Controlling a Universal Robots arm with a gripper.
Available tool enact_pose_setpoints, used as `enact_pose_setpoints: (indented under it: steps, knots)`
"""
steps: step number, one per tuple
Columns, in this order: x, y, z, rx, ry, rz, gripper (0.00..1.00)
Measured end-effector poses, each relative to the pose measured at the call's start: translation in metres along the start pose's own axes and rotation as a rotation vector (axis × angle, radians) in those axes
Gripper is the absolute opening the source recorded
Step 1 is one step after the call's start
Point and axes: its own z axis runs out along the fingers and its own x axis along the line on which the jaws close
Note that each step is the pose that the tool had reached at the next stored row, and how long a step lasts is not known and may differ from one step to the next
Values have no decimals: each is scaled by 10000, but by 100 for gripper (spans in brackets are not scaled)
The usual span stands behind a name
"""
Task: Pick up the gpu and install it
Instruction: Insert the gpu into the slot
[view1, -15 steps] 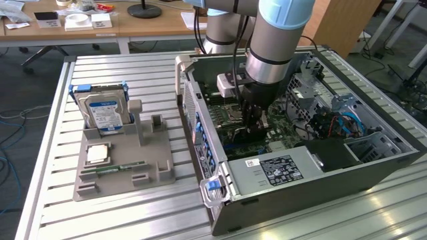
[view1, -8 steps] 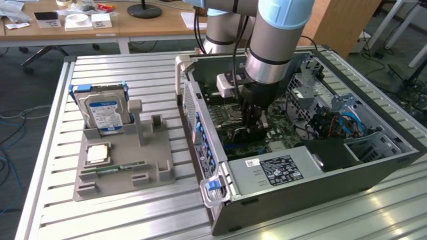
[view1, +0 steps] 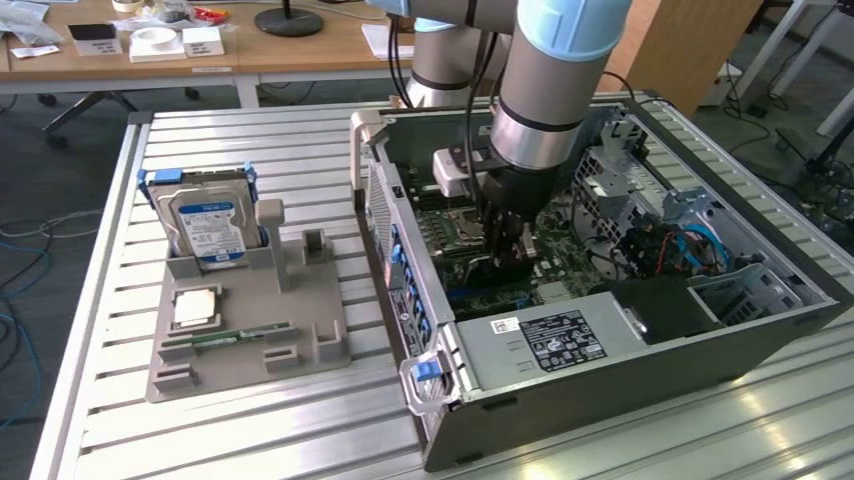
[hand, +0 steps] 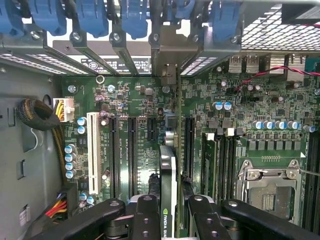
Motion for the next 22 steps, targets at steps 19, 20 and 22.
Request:
enact_pose_setpoints:
  steps: [19, 20, 22]
  knots:
    - [-8, 3, 11, 0, -1, -2, 27]
    - [-8, 6, 13, 1, 0, -1, 27]
    - [-7, 14, 17, 0, 0, -2, 27]
